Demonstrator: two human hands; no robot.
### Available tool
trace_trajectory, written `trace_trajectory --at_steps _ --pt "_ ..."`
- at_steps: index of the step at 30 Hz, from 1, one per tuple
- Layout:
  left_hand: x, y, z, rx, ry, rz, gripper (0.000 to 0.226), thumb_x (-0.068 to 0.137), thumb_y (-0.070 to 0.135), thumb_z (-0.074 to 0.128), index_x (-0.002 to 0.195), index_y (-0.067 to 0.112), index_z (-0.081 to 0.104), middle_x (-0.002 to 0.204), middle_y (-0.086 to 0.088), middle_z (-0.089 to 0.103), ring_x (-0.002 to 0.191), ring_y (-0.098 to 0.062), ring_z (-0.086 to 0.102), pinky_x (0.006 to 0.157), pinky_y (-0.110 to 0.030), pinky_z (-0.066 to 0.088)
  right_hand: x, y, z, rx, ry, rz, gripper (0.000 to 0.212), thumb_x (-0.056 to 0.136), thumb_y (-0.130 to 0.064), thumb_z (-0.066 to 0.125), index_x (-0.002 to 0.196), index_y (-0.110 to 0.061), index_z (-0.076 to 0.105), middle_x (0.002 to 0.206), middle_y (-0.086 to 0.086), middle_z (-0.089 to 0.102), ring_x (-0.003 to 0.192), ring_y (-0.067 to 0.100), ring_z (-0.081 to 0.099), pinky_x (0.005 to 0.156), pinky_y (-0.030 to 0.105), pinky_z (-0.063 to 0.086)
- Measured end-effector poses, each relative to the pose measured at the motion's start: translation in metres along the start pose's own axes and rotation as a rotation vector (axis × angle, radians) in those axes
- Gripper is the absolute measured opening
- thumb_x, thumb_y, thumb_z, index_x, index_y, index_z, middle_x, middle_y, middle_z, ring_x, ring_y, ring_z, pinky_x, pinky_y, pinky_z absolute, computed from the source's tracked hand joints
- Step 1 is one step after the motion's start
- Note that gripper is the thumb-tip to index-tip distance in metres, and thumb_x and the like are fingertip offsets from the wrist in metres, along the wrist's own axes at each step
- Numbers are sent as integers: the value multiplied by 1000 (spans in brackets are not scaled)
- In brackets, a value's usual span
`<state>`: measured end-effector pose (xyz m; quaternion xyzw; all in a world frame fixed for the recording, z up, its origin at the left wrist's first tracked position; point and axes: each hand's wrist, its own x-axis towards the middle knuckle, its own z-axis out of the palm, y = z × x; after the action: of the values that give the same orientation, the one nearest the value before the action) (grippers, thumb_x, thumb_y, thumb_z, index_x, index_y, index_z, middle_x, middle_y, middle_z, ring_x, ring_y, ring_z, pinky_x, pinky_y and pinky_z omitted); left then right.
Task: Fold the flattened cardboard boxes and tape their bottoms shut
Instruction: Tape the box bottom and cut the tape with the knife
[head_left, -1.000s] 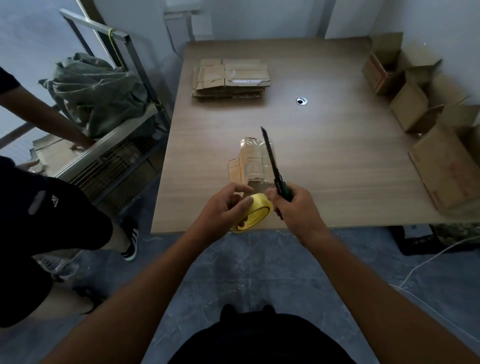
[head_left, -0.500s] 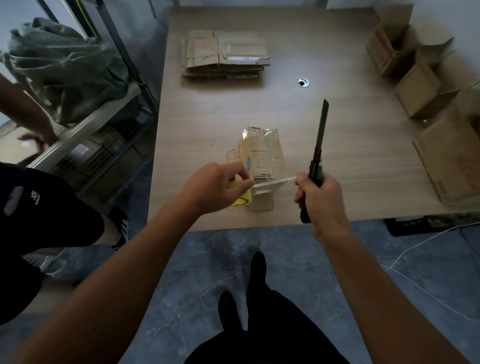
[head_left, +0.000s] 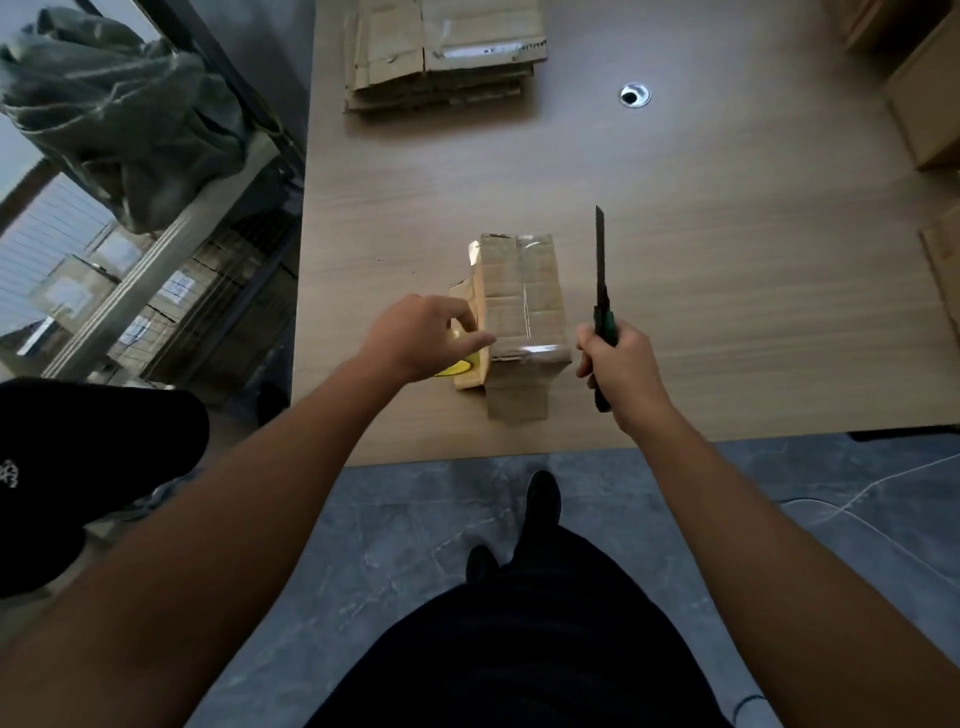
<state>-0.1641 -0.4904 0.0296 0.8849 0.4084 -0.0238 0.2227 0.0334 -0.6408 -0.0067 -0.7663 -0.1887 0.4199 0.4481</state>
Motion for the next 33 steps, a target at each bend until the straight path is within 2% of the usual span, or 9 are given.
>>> trace_trajectory --at_steps 7,11,15,19,23,25,27,29,33 --pt "2 -10 22 44 -84 -113 45 92 65 57 108 26 75 103 -3 70 88 -17 58 71 -31 45 26 25 15 170 -142 225 21 101 -27 61 89 -10 58 70 9 59 60 22 55 57 35 46" --pt "-4 -13 27 10 -101 -139 42 93 63 57 109 29 75 105 -4 72 93 -19 63 76 -34 51 31 46 19 231 -225 377 20 100 -28 63 87 -14 56 69 6 52 56 20 49 50 31 39" --pt "-4 -8 29 -13 -77 -156 38 93 61 59 107 29 75 101 -3 71 85 -13 54 71 -30 42 25 50 8 63 -134 231 27 101 -42 57 92 -18 52 71 2 52 59 20 50 59 36 43" --pt "-4 -6 31 -45 -69 -165 40 93 61 60 109 27 74 99 -2 70 85 -12 54 71 -29 42 12 21 -7 -269 -2 -151 29 105 -39 48 104 -10 48 83 3 57 77 25 56 66 35 38" --pt "-2 -4 32 -81 -65 -179 41 91 62 61 108 26 74 92 6 59 86 -12 55 70 -30 42 -17 -18 12 -489 -102 -490 26 106 -32 47 107 -7 56 103 4 52 99 19 47 81 29 38" --pt "-1 -3 33 -93 -50 -176 41 91 61 61 107 25 73 92 8 58 87 -12 55 72 -30 44 -25 -22 30 -645 -227 -473 39 106 -36 44 123 -3 58 126 12 54 122 24 44 103 34 39" --pt "-2 -5 32 -120 -73 -165 38 94 56 60 112 24 71 94 7 58 89 -14 57 74 -32 47 -31 -18 43 -827 -316 -402 52 107 -39 39 136 1 55 160 19 32 151 31 21 125 43 18" --pt "-4 -11 31 -194 -141 -142 30 98 44 59 121 25 66 98 6 62 89 -15 61 72 -30 46 -34 -14 50 -928 -334 -357 57 108 -41 36 135 5 54 168 21 8 156 31 -3 127 42 0" --pt "-17 -31 28 -393 -175 -88 32 98 25 61 131 23 61 104 1 66 86 -13 64 76 -30 53 -38 -18 61 -944 -343 -284 58 108 -42 34 127 6 61 168 20 -7 155 32 -15 127 45 -5"
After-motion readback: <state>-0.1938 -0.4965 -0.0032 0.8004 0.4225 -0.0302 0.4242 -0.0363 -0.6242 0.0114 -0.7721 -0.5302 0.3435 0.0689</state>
